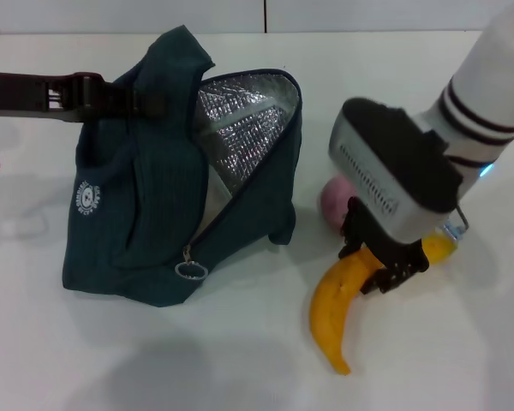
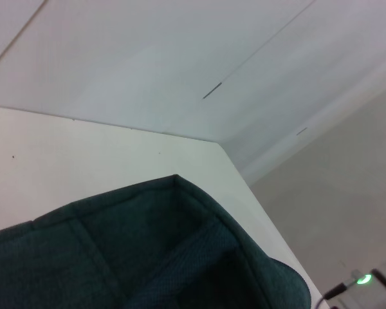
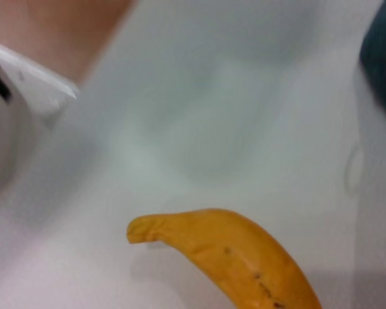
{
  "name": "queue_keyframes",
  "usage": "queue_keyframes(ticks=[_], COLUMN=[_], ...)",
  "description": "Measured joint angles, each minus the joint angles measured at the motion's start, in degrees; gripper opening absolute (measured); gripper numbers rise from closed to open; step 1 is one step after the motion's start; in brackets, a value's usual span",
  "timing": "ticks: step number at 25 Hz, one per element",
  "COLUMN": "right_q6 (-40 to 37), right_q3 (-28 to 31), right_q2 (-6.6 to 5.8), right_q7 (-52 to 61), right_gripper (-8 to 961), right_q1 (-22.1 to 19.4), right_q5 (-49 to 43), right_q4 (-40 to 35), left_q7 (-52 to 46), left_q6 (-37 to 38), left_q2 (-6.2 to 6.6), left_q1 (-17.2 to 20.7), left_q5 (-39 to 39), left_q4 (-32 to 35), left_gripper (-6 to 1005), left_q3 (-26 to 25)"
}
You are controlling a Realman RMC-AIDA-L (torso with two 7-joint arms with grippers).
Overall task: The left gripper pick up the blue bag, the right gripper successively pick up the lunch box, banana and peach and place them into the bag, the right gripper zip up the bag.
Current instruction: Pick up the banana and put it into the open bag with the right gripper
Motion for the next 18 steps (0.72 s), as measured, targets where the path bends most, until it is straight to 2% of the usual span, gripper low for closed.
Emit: queue_keyframes(ticks=[4, 10, 13, 18], right_q6=[-8.78, -22.42, -24.44, -21.72], right_q3=[7.30, 23.19, 31.16, 41.93], right_q2=[-0.25, -0.37, -0.58, -0.69], right_q7=[-0.08, 1.96, 7.34, 14.20], right_gripper=[430, 430, 430, 429], right_q1=[0.45, 1.17, 1.10, -0.47], right_q5=[3.32, 9.57, 12.22, 13.35], right_q4=[-2.02, -2.61, -2.21, -2.06], left_q7=[-0.08, -0.04, -0.02, 0.21], left_q6=[0.05, 0.09, 0.09, 0.05], left_q2=[-0.04, 0.11, 0.21, 0.23], left_q1=[0.12, 0.45, 0.60, 0.79], left_q5=[0.00, -0.01, -0.02, -0.02], left_q4=[0.00, -0.53, -0.83, -0.86], left_gripper=[34, 34, 34, 34], left_q3=[0.00, -0.01, 0.00, 0.00])
